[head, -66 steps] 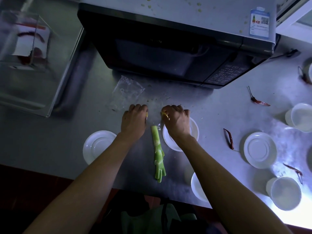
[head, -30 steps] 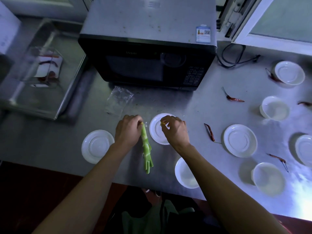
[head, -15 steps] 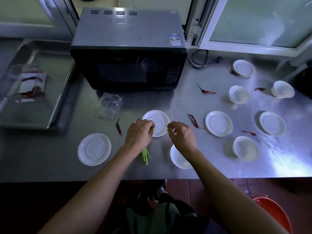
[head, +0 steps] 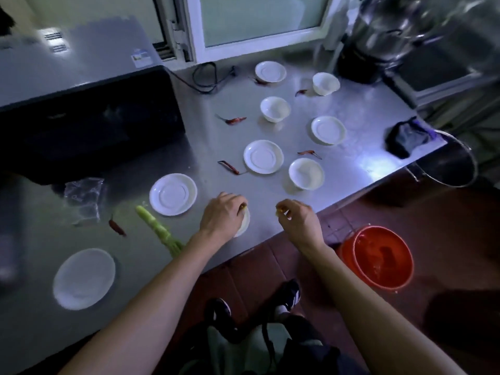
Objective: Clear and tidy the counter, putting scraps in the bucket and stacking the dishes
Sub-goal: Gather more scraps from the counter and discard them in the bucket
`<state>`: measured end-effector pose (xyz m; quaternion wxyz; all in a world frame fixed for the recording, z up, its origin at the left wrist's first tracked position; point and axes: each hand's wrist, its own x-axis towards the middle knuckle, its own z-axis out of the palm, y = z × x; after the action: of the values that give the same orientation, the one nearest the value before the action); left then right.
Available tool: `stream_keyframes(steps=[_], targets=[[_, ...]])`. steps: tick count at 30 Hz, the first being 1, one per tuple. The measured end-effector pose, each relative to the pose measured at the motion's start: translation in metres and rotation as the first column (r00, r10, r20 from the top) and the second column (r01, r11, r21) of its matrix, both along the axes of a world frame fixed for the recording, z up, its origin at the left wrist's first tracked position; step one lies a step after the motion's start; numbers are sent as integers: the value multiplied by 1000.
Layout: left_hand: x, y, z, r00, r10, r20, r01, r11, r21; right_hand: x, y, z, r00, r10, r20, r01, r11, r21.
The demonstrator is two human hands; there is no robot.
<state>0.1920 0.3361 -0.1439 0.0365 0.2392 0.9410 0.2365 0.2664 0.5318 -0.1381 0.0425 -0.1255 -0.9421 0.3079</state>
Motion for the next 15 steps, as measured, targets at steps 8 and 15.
stream_keyframes(steps=[8,15], targets=[[27,164,-7,949,-313,24,314,947,-74,86,130,-11,966,-257,-5,257,966,-9],[78,321,-15,841,-538,57,541,831,-134,173,261,-34,876,-479,50,482,875,-52]])
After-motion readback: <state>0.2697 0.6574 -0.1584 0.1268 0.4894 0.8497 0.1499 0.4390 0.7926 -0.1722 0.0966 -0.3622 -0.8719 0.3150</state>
